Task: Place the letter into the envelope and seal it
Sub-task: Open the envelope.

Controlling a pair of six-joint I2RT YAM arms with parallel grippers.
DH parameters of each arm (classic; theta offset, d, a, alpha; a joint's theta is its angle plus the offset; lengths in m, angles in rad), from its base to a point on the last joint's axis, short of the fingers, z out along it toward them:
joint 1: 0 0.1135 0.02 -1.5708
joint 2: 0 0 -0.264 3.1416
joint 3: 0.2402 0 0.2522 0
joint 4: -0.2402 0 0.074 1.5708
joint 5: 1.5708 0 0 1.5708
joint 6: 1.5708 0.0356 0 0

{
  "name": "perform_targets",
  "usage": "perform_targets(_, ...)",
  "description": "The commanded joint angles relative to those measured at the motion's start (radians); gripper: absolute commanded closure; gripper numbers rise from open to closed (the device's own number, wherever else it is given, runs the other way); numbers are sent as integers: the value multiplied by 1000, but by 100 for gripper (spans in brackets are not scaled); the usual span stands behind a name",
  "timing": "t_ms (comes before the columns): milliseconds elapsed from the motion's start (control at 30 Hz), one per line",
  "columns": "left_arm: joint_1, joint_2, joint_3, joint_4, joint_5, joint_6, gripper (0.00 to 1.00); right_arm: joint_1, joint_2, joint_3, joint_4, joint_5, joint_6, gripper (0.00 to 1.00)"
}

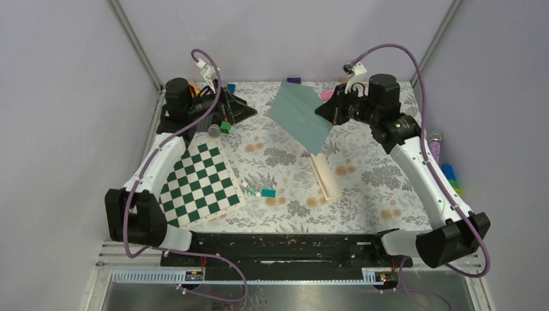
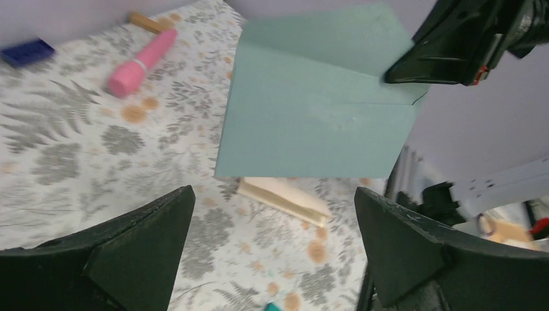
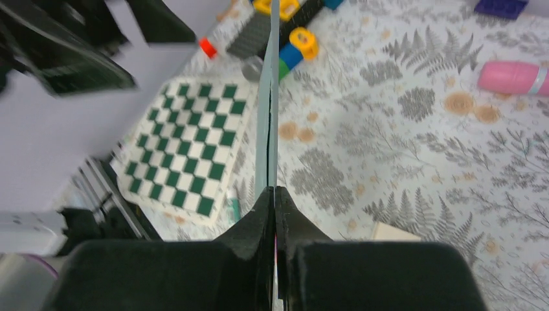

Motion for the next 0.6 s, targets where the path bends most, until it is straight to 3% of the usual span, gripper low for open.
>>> perform_targets(0,-48,54,-32,330,31,-285,1,-13,-65,-45,196,17,225,100)
perform_targets(233,-158,138,-51,636,50,-588,1,-19,-113,-161,340,-11,362,100)
perform_targets(433,-211,135,-50,680,29,-620,1,-52,-125,-271,508,-58,468,100)
perform_targets(567,-225,142,-60,765,35,-688,9,-77,-131,-327,599,-51,572,100)
